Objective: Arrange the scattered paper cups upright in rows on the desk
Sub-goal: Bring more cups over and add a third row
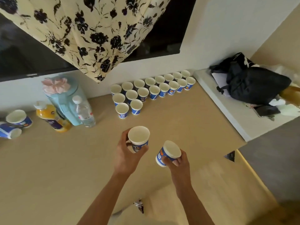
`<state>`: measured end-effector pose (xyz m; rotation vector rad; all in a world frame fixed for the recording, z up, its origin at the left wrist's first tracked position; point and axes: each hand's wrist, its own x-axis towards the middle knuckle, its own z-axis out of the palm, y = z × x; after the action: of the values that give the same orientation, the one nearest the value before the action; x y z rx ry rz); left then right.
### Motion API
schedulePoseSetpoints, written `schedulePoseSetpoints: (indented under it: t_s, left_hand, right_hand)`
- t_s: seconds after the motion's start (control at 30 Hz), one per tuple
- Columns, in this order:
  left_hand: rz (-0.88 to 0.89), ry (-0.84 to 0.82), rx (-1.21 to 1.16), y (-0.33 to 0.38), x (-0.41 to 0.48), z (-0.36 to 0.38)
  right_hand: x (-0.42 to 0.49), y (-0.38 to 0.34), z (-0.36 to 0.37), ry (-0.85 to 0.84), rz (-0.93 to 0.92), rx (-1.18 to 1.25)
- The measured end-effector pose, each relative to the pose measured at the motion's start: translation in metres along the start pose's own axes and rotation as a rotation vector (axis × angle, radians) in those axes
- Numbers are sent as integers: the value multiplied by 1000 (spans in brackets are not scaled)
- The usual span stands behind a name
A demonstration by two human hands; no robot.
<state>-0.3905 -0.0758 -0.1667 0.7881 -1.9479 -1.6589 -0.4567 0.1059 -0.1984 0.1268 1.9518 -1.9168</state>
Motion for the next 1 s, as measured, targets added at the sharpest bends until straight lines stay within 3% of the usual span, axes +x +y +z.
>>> schedulePoseSetpoints:
  t_s: [0.2, 0.5, 1.0]
  left_hand:
    - [-43, 58, 23, 8, 33, 19]
    - [-128, 199, 111, 15, 62, 57]
    - [-185, 413, 151, 34, 89, 115]
  right_hand:
    - [67, -17, 12, -53, 50, -13]
    - [176, -14, 31, -263, 103, -135]
    - [338, 5, 91, -484, -62, -352]
